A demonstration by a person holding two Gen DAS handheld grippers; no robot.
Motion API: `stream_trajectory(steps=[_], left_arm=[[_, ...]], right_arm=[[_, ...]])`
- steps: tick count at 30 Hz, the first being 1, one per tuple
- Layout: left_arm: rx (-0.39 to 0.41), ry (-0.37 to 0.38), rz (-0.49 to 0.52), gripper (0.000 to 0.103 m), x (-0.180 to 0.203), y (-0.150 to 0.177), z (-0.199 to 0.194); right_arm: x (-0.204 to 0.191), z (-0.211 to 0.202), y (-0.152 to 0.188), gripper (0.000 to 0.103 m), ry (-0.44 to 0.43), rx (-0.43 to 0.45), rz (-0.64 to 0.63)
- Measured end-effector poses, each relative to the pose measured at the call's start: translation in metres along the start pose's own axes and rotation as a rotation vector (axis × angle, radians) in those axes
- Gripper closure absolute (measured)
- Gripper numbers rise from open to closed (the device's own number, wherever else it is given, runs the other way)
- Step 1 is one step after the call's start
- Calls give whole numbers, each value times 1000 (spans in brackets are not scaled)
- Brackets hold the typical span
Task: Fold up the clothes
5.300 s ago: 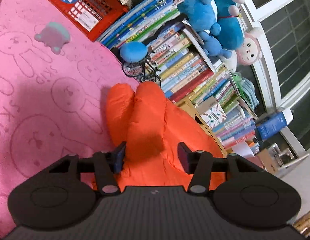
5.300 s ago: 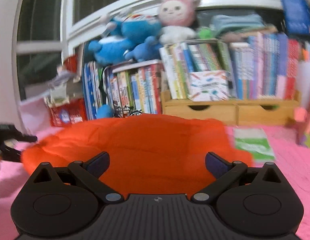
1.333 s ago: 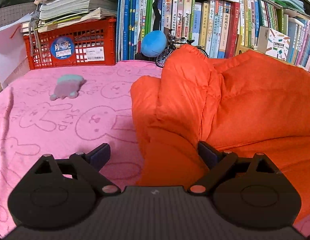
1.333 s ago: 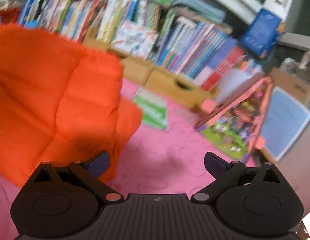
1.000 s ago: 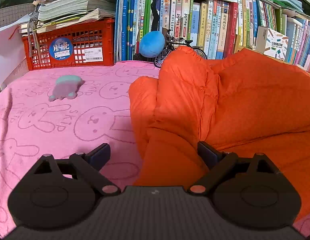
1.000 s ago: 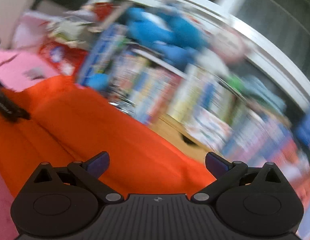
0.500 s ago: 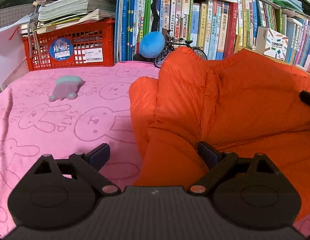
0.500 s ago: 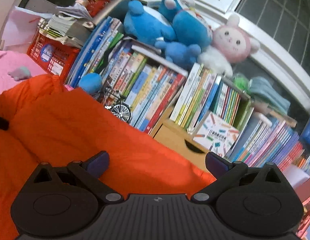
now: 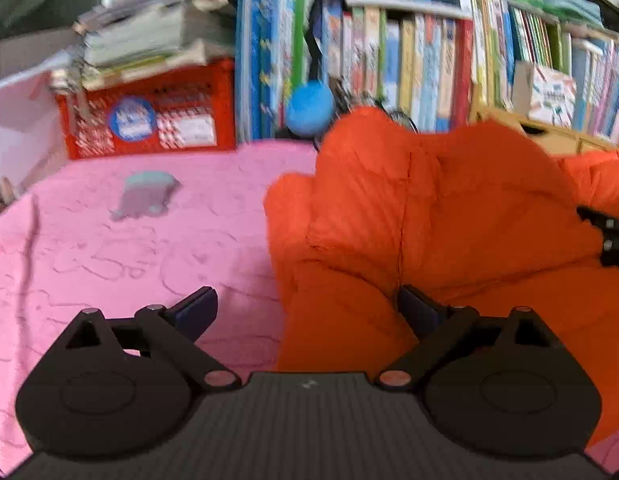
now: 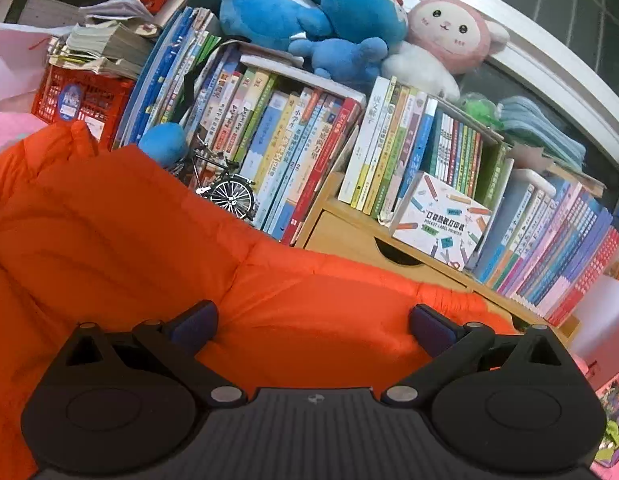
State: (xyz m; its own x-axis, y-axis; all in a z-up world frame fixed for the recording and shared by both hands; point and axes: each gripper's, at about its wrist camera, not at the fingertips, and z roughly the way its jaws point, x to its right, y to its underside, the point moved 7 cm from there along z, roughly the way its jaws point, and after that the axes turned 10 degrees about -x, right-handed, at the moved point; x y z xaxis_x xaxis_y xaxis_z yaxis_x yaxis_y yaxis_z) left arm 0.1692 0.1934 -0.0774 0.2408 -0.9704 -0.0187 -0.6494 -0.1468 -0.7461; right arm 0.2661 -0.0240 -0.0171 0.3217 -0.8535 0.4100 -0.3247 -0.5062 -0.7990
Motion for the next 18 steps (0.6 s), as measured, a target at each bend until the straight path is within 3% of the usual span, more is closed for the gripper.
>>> stream_trajectory(steps=[4,8,14,18], left_arm=[[147,-34,14,13,11,-15,-38],[283,25,92,9,42,-41,-69],[294,57,333,9,121,-49,-43],[274,1,451,9,151,-44,-10]], right_arm=[[-2,0,3,0,2,5,4],[4,-7,-3,0,-31,11,-4],[8,-21,-5,0,-37,62,-66],[9,-18,-1,0,-74,58,-55]])
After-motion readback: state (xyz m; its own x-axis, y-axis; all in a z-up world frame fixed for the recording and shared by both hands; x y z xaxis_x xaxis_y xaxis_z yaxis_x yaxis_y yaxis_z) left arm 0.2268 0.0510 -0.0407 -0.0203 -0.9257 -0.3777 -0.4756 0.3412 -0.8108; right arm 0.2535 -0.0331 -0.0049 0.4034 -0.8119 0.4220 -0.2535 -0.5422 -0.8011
